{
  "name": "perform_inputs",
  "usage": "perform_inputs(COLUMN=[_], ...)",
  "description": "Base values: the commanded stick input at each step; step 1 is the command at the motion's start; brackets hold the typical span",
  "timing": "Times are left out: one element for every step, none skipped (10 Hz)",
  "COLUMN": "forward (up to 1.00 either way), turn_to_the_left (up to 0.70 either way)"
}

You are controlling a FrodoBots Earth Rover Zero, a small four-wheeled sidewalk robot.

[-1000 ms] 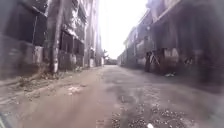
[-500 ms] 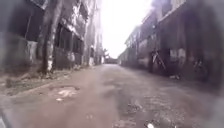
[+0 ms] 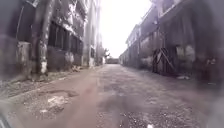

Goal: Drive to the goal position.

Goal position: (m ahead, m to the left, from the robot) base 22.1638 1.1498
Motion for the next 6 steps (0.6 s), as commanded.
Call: perform_inputs(forward=[0.85,0.85,0.85,0.85,0.85,0.85], turn_to_the_left=[0.00,0.00,0.00,0.00,0.00,0.00])
